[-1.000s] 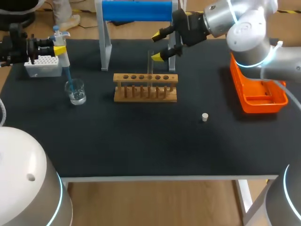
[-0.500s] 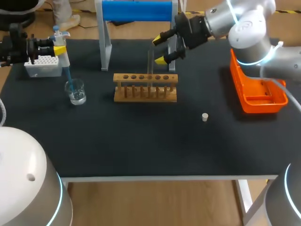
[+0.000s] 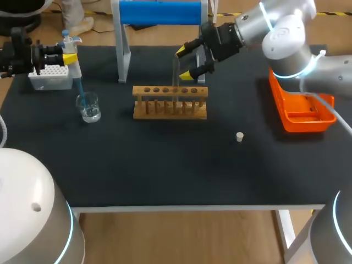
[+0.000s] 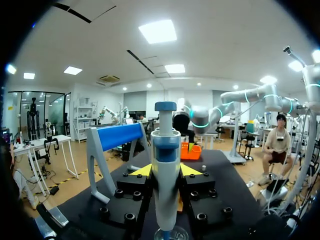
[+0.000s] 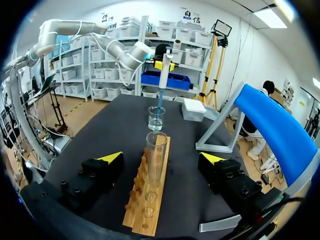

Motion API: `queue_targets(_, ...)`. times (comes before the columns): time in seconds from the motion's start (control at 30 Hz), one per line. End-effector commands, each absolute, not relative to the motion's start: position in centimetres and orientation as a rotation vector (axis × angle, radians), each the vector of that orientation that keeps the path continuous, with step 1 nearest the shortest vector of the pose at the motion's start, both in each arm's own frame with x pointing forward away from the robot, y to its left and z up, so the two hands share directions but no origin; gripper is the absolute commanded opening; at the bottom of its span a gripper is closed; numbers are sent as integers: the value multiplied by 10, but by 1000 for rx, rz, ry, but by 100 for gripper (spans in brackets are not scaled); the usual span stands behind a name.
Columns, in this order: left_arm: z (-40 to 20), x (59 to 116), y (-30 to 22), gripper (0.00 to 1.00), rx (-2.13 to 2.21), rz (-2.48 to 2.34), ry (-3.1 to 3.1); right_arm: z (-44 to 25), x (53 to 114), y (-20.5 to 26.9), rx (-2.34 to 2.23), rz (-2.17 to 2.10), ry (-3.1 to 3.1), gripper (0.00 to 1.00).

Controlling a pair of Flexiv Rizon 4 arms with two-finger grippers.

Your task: Invert the test tube, pick up the pipette, mount the tip to pipette, aspirate from beaker and dispense into the tube, eject the tip, return the pipette, and cap with the stopper.

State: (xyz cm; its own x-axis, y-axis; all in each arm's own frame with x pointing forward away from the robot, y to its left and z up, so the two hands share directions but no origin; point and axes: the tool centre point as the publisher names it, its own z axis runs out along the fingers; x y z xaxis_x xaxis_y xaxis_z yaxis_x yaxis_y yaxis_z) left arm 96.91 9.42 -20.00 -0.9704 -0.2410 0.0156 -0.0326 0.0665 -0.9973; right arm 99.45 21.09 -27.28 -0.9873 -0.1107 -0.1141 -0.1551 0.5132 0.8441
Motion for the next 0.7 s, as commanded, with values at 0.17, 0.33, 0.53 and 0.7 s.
queue_targets(0.17,-199,969,94,0,-283,-2026,2177,-281,995,219,-258,1491,2694,100)
queue_targets(0.33,-199,969,94,0,-283,-2026,2177,-280,997,224,-279,1477,2699,100)
queue_targets(0.53,-199,969,94,0,-283,-2026,2177,-279,1001,231,-287,1456,2707,100)
queue_targets(0.7,-199,969,94,0,-283,-2026,2177,-281,1003,235,-284,1438,2713,100)
